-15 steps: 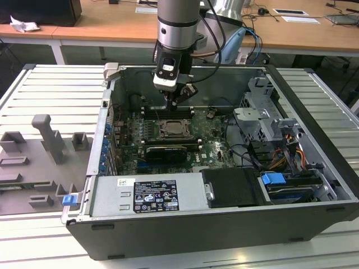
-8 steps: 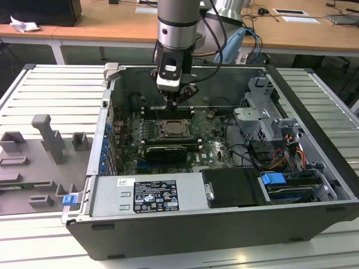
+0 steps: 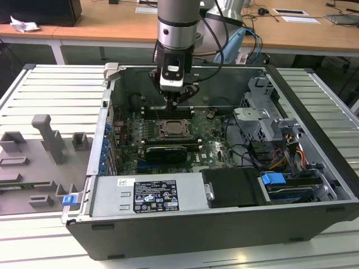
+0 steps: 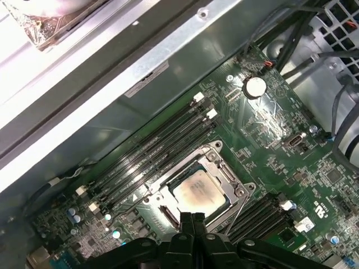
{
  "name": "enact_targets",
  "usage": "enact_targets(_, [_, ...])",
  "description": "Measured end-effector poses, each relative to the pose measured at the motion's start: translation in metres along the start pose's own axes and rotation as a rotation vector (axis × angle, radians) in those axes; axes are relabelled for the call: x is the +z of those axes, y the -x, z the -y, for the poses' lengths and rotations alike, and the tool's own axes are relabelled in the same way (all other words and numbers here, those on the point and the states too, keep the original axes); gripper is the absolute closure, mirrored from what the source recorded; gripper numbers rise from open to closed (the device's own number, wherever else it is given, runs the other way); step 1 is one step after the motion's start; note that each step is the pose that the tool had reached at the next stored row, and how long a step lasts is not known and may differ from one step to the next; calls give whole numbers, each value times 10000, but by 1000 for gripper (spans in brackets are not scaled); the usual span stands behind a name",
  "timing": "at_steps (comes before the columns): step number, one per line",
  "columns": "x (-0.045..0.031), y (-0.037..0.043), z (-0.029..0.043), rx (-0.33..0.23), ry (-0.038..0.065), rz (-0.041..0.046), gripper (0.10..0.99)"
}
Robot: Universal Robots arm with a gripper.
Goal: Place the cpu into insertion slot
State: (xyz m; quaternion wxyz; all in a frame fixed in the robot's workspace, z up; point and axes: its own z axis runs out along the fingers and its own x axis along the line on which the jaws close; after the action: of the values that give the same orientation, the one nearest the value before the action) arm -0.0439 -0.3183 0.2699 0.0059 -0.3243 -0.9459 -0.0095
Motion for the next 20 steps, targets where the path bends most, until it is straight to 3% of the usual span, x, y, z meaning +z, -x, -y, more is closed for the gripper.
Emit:
enact_targets(5, [0,-2,2,-433,-8,-6,980])
enact_targets(12, [0,-4,3,-1599,-29,-20,980])
enact_targets(20, [0,-5,4,-2549,-48,-31,980])
